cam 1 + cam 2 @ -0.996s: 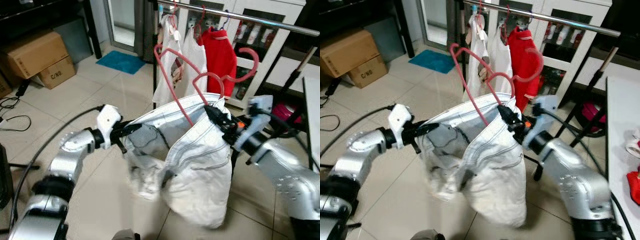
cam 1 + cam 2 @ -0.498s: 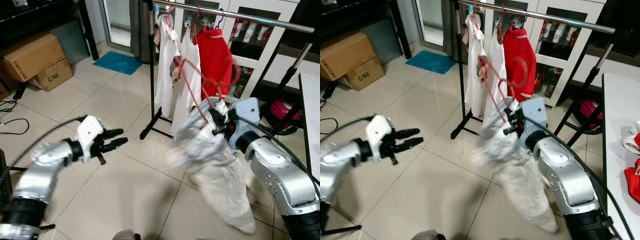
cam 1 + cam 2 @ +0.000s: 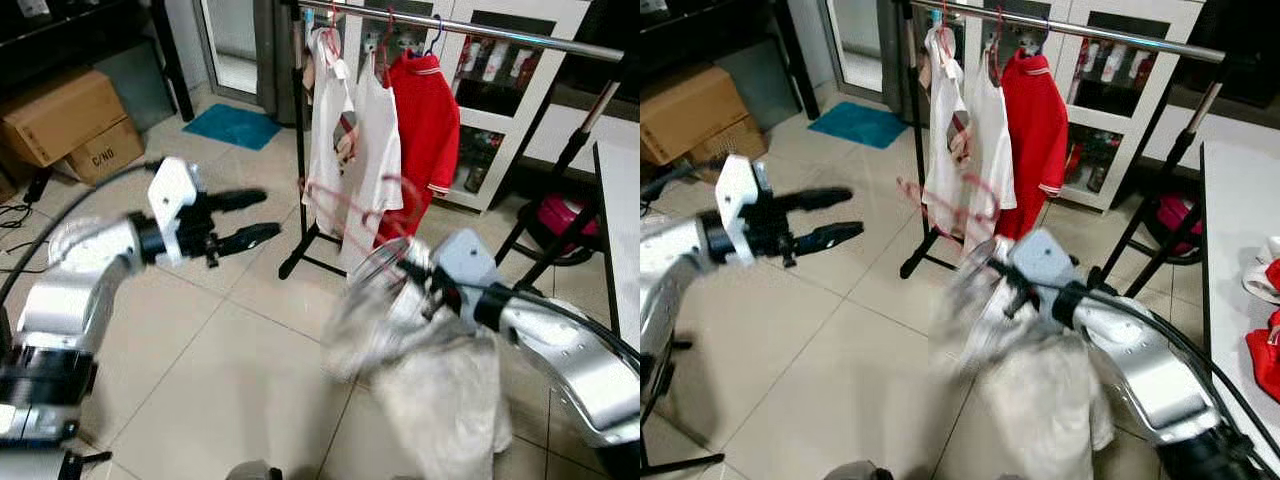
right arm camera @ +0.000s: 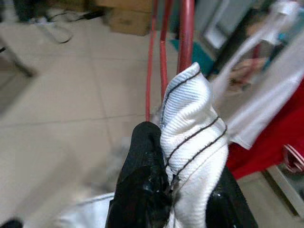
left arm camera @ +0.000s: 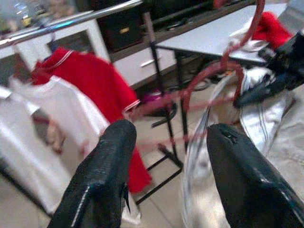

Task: Hang hanger

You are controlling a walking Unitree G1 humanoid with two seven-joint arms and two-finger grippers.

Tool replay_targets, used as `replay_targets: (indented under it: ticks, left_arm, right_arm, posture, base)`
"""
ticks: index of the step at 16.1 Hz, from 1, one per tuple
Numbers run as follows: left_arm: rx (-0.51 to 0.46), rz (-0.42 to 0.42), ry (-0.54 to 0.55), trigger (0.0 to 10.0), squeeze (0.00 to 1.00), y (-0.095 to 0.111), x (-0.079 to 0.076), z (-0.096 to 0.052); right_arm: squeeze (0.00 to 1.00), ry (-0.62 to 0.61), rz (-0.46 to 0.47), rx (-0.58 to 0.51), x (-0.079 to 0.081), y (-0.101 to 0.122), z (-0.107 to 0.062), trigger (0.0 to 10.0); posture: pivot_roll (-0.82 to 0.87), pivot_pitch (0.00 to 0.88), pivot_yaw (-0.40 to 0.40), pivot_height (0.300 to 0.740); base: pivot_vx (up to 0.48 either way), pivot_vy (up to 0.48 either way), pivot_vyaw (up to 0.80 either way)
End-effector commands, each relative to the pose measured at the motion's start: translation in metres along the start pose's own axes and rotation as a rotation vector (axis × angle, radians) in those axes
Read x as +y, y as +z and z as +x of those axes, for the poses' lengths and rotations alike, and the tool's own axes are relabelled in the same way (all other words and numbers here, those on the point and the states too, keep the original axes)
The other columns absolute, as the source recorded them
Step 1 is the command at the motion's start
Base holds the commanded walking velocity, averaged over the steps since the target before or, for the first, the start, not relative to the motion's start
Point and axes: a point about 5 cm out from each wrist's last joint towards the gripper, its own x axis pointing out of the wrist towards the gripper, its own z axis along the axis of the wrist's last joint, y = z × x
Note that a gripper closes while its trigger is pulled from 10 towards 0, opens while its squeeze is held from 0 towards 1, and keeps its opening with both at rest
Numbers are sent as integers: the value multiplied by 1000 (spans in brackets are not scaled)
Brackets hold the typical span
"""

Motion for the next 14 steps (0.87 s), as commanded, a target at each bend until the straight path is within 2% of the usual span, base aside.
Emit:
replay_targets:
  ticks: [1,2,4,5,7,12,14]
  left_arm:
    - [-4,22,-61,10000,1000,9,-1,5]
    - [31,32,-157,10000,0,9,-3,9]
    - [71,44,-235,10000,0,7,-5,10]
    - [101,42,-304,10000,0,3,-3,9]
    - [117,81,-344,10000,0,3,0,10]
    - [71,107,-407,10000,0,10,5,22]
    - [90,100,-481,10000,0,1,-5,26]
  right_arm:
    - [0,45,-92,-76,0,19,-4,0]
    - [0,92,-126,-89,2,24,-6,0]
    - [0,123,-151,-102,3,28,-7,0]
    - [0,176,-202,-142,7,39,-10,0]
    - [0,234,-267,-148,11,43,-12,0]
    - [0,303,-404,-97,15,43,-14,0]
    - [0,316,-418,-99,17,46,-12,0]
  posture:
    - [-26,14,44,740]
    - [-25,13,42,740]
    - [-25,13,42,740]
    - [-21,11,45,740]
    - [-18,7,49,740]
    - [-17,0,54,740]
    - [-19,0,55,740]
  base:
    - [0,0,0]
    - [0,0,0]
    - [0,0,0]
    - [0,0,0]
    - [0,0,0]
    - [0,0,0]
    - [0,0,0]
